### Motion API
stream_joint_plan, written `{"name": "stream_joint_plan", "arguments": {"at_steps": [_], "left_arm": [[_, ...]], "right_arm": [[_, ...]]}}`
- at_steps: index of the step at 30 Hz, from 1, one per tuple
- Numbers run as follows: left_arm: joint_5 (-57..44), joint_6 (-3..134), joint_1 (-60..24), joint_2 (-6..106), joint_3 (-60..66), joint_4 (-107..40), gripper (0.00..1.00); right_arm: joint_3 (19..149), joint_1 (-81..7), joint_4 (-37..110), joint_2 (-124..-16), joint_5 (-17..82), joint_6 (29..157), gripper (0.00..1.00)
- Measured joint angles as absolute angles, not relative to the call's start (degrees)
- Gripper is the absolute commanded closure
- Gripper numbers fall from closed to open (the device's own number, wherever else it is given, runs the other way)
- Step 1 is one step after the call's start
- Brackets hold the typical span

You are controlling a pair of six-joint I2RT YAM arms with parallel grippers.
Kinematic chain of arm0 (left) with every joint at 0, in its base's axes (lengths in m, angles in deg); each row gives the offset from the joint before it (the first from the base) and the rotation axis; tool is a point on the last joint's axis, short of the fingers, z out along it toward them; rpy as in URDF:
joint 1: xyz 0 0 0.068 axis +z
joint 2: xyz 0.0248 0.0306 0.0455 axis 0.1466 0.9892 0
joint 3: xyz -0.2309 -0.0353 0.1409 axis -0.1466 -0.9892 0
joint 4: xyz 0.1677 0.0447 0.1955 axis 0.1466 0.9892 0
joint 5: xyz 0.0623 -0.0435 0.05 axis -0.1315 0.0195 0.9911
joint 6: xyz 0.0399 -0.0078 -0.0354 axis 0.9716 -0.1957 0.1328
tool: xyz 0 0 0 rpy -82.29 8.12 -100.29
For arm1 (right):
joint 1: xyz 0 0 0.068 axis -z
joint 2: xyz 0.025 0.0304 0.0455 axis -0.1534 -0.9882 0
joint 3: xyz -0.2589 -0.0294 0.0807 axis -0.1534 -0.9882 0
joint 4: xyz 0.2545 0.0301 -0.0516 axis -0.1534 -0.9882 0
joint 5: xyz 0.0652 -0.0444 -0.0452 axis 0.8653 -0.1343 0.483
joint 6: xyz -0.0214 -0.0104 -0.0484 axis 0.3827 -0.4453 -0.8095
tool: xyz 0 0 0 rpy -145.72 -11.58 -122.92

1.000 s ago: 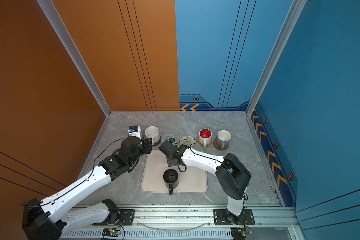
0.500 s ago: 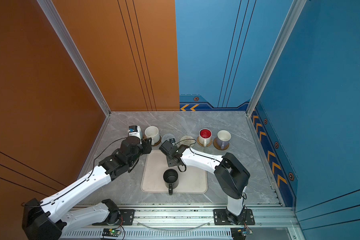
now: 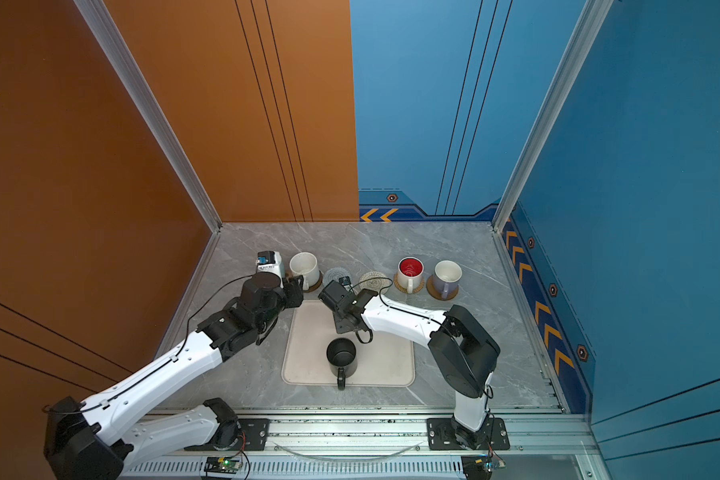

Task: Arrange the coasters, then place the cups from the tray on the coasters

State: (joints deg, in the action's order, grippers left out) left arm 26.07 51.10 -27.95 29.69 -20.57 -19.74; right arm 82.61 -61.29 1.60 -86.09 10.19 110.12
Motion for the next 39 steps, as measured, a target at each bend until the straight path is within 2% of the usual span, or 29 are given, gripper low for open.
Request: {"name": "stream_joint_plan", "arguments": {"at_steps": [21,39], "left_arm": [[26.07,51.1,-27.95,29.69,-20.57,-19.76,0.48],[25.87,51.1,-27.93,30.1,-20.57,-19.74,0.48]], "right_arm": [[82.59,-60.5,-0.3,-84.11,8.76,109.02,1.0],[82.72,-51.85,-0.94,-80.65,7.13,104.43,1.0]]}}
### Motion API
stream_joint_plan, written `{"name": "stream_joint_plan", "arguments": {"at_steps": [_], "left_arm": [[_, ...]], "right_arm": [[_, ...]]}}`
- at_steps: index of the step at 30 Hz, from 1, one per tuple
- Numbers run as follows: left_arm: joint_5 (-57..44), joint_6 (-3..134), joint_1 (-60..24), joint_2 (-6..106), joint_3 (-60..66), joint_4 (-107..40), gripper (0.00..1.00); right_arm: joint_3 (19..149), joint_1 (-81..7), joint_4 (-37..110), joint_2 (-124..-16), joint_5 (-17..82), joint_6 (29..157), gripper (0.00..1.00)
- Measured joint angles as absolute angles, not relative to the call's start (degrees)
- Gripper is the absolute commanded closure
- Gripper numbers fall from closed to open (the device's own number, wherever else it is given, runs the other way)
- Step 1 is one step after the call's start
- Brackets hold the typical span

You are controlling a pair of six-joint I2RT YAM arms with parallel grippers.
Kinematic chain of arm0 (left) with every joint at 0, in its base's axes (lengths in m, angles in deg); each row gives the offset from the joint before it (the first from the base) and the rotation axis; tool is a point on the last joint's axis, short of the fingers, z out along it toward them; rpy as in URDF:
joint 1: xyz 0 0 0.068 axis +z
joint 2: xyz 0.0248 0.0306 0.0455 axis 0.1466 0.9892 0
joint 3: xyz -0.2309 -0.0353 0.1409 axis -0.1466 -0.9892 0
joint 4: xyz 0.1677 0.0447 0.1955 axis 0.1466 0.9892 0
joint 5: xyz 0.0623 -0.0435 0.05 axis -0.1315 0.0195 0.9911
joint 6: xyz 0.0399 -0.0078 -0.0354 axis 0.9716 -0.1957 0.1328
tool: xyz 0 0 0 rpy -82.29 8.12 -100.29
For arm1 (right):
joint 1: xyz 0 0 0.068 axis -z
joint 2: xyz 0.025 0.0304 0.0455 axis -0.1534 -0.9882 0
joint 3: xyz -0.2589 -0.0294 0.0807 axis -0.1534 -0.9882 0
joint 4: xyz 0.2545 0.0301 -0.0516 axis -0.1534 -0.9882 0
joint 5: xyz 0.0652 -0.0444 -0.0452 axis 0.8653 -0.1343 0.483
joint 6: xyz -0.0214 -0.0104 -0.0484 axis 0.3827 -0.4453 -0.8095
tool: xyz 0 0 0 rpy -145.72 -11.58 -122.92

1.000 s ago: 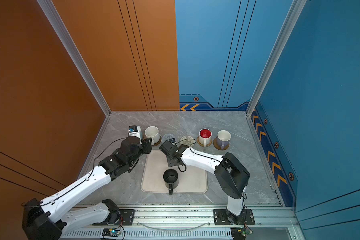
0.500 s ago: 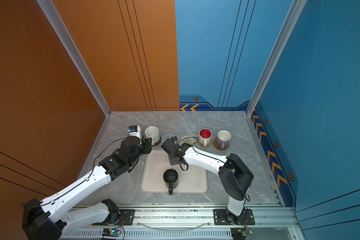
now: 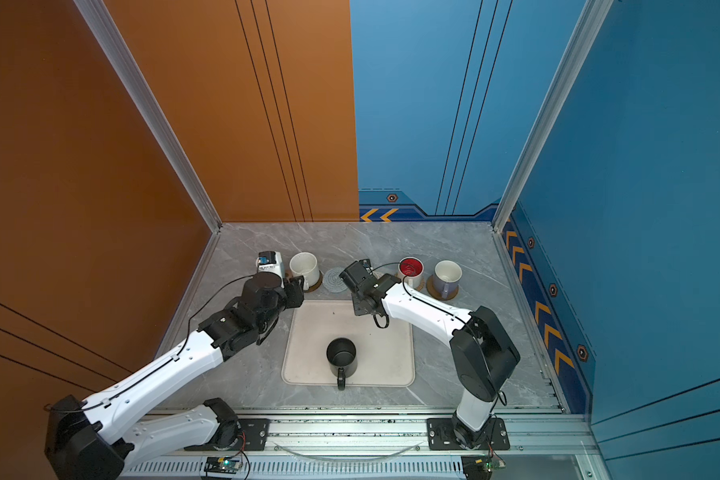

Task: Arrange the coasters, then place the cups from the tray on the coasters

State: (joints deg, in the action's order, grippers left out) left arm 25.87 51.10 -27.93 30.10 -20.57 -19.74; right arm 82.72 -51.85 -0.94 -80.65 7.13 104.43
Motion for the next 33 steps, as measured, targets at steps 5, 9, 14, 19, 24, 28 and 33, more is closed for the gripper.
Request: {"name": "stream_joint_plan", "arguments": {"at_steps": [5,9,14,19,24,28,33], "left_arm": [[25.87,51.1,-27.93,30.1,-20.57,-19.74,0.48],[25.87,51.1,-27.93,30.1,-20.59,-19.74,0.48],[25.87,51.1,-27.93,30.1,-20.57,-19.74,0.48],[25.87,51.1,-27.93,30.1,-20.57,-19.74,0.48],[25.87,51.1,-27.93,30.47,-20.57,-19.74,0.48],[25.87,51.1,-27.93,30.65,-20.57,-19.74,0.48],[25.87,51.1,-27.93,30.98,-20.57,-19.74,0.48]], "right_arm": [[83.36,-48.59,-0.44,-80.65,7.45,103.14,1.0],[83.47,-45.38,1.31,-80.67,8.83,102.29,1.0],[84.6,-43.61,2.17,-81.37,9.16,102.1,1.0],[85.63,-43.3,3.83,-83.17,10.84,102.03,1.0],[86.88,-43.19,4.26,-85.18,12.15,101.66,1.0],[87.01,-43.02,4.29,-85.9,12.35,101.66,1.0],[87.01,-42.87,4.26,-86.34,12.37,101.66,1.0]]}}
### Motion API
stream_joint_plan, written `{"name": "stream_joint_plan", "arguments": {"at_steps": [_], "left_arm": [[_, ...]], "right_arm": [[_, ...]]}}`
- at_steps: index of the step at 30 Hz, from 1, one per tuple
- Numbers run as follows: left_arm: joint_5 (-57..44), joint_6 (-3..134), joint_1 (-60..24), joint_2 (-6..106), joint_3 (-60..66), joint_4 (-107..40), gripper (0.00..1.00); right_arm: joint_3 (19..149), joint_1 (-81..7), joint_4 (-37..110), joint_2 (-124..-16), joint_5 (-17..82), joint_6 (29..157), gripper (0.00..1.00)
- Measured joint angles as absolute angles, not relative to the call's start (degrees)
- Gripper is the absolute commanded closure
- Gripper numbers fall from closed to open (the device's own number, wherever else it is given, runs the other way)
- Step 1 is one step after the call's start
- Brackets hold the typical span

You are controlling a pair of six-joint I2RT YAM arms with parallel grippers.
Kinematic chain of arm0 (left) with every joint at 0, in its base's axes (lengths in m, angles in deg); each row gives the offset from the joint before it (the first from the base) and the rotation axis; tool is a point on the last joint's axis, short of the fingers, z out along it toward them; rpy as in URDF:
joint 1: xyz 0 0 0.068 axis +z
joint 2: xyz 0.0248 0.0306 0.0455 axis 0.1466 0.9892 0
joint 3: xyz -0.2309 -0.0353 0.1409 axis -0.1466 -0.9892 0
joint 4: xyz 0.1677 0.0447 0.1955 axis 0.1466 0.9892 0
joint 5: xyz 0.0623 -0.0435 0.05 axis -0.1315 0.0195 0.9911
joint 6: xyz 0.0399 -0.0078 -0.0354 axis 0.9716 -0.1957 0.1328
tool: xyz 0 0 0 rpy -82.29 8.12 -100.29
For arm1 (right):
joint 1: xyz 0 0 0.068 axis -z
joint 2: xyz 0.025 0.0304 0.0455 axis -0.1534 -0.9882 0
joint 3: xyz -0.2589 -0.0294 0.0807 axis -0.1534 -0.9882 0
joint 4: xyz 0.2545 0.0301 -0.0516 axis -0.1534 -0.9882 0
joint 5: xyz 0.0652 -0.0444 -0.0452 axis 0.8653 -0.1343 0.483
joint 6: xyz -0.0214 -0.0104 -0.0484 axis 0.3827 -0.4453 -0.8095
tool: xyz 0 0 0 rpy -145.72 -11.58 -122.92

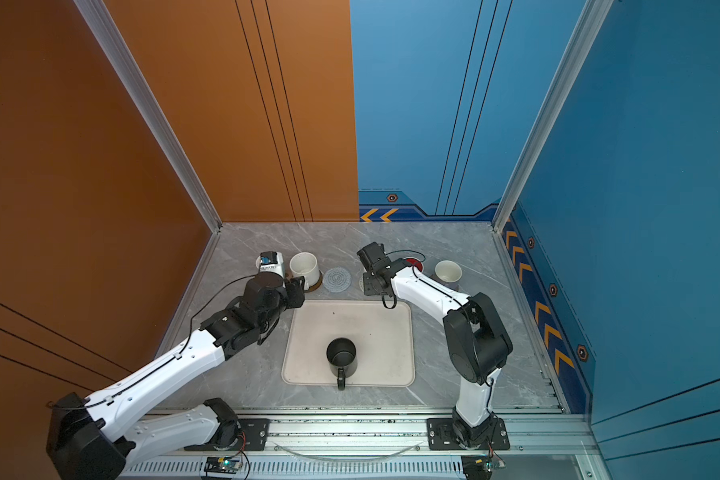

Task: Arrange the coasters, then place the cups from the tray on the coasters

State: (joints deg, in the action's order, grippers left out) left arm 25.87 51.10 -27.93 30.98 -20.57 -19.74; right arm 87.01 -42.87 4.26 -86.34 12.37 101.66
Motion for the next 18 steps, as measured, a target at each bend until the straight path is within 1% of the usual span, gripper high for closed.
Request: {"name": "stream_joint_plan", "arguments": {"at_steps": [18], "left_arm": [[25.87,51.1,-27.93,31.24,-20.57,-19.68,0.48]], "right_arm": [[87.12,-42.21,4.29,-88.96,12.83,101.68,1.0]]}}
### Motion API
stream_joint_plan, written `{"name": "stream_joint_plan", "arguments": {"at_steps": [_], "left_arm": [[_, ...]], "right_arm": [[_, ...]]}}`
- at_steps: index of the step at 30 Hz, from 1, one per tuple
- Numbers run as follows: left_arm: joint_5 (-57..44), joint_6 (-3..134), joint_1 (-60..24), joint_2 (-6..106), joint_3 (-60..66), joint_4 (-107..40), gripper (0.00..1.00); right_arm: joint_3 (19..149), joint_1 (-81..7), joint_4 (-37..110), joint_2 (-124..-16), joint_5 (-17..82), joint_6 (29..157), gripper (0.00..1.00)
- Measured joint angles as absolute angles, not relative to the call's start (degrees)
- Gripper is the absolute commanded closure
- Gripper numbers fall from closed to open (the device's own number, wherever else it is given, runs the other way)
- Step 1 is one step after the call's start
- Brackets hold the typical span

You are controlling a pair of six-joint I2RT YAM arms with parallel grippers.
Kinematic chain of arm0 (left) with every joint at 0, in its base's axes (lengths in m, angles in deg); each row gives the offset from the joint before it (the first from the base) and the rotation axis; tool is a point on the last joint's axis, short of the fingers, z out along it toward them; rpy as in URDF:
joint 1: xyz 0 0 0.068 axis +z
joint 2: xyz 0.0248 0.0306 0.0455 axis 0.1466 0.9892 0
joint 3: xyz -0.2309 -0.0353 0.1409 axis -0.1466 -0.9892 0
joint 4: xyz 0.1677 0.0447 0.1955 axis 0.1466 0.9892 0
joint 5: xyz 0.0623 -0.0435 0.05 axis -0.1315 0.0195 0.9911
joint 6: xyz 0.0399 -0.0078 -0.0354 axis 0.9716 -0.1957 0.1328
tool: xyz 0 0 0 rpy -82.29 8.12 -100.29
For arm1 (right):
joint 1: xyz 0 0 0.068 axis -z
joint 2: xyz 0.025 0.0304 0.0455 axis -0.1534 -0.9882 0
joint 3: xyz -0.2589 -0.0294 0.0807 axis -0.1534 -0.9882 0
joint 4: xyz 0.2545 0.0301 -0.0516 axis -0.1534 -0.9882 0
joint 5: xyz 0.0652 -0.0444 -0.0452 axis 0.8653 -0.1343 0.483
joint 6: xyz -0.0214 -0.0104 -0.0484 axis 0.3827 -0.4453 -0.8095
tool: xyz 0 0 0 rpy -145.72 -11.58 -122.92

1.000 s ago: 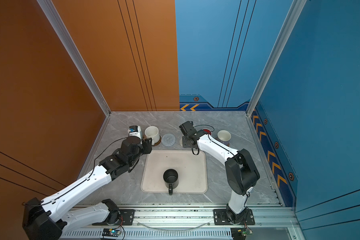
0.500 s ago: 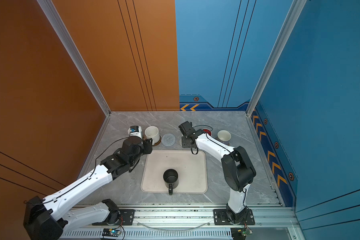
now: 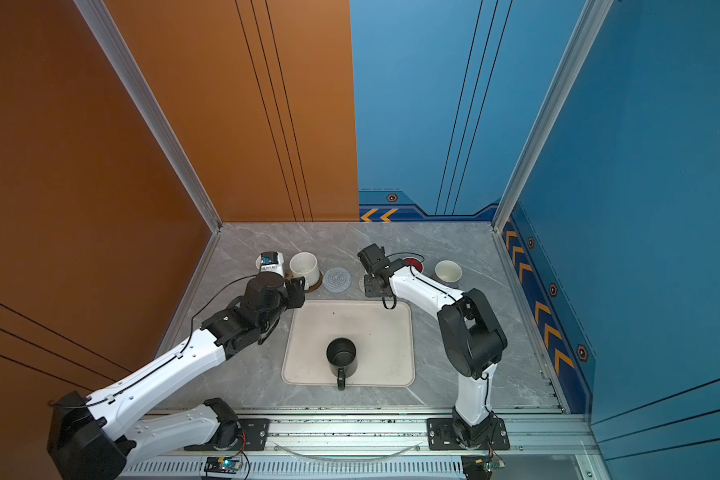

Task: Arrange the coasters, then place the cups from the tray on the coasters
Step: 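Lower the plain white mug onto the multicolour woven coaster with the right gripper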

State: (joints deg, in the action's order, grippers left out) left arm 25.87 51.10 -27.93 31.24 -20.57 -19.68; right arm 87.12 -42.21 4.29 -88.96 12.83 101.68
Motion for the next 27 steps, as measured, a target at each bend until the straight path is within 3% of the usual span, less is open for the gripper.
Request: {"name": "stream_joint_plan", "arguments": {"at_steps": [27], "left_arm": [[25.87,51.1,-27.82,31.22,-20.57,-19.65,0.48]], "right_arm": [[89.24,-42.12,4.26,-91.08,13.44,101.61,1.0]]}}
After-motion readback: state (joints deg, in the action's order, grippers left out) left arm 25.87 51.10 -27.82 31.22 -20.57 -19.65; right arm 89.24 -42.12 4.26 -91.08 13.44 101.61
